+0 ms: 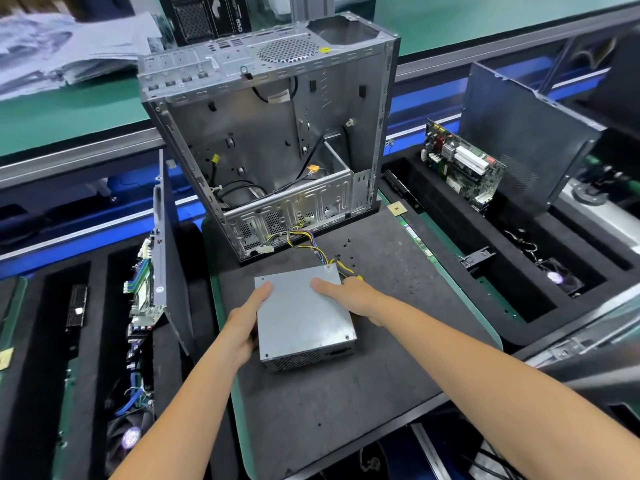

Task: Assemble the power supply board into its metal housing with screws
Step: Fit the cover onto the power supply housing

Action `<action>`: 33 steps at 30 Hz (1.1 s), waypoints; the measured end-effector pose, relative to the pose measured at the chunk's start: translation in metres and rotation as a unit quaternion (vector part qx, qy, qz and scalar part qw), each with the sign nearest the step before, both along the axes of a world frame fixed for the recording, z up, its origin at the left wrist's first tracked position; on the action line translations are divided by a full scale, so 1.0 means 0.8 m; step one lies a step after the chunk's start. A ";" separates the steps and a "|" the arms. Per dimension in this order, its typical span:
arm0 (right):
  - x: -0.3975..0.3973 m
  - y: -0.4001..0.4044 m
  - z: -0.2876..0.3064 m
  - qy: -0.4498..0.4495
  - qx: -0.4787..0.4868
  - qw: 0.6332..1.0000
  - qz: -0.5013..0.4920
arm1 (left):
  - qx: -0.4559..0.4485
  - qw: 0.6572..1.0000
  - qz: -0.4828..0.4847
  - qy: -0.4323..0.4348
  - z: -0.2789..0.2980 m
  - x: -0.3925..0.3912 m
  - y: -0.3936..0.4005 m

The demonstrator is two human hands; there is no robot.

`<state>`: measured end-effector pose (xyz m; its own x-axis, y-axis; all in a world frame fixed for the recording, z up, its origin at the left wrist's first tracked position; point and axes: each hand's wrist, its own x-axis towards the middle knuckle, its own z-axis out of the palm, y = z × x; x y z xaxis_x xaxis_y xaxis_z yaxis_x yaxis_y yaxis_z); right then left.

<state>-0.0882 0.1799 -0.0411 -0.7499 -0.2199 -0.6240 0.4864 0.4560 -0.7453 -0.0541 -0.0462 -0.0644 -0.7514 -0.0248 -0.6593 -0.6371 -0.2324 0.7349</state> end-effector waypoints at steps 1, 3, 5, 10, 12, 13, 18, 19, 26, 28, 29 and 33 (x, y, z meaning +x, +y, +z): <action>-0.002 0.000 -0.001 -0.003 0.000 1.000 0.005 | -0.003 1.000 -0.003 0.000 0.000 0.000 0.000; -0.004 0.000 -0.004 -0.006 -0.004 1.000 0.015 | -0.005 1.000 -0.015 0.003 0.002 0.001 -0.001; -0.005 -0.001 -0.008 -0.007 -0.008 1.000 0.020 | -0.005 1.000 -0.024 0.007 0.003 0.001 -0.001; -0.006 0.003 -0.013 -0.009 -0.022 1.000 0.006 | -0.018 1.000 -0.015 -0.002 0.006 0.001 0.002; -0.006 0.003 -0.014 -0.007 -0.033 0.999 0.001 | -0.025 0.999 -0.019 -0.001 0.007 0.003 0.001; -0.007 0.003 -0.014 -0.007 -0.039 0.999 -0.001 | -0.033 0.999 -0.023 -0.001 0.007 0.003 0.000; -0.005 0.004 -0.013 -0.011 -0.058 0.998 -0.005 | -0.111 0.994 -0.023 -0.005 0.012 0.006 0.001; -0.004 0.004 -0.012 -0.010 -0.056 0.998 -0.005 | -0.130 0.991 -0.011 0.001 0.012 0.007 0.002; -0.008 0.005 -0.005 -0.024 -0.054 0.998 0.015 | -0.130 0.990 -0.058 0.002 0.015 0.010 -0.002; -0.011 0.006 -0.002 -0.035 -0.057 0.998 0.021 | -0.124 0.990 -0.072 -0.005 0.014 0.009 0.001; -0.012 0.006 -0.002 -0.039 -0.057 0.997 0.019 | -0.122 0.989 -0.078 -0.007 0.014 0.009 0.003; -0.014 -0.004 -0.006 -0.048 -0.055 0.997 -0.002 | -0.108 0.990 -0.093 -0.011 0.019 0.009 0.003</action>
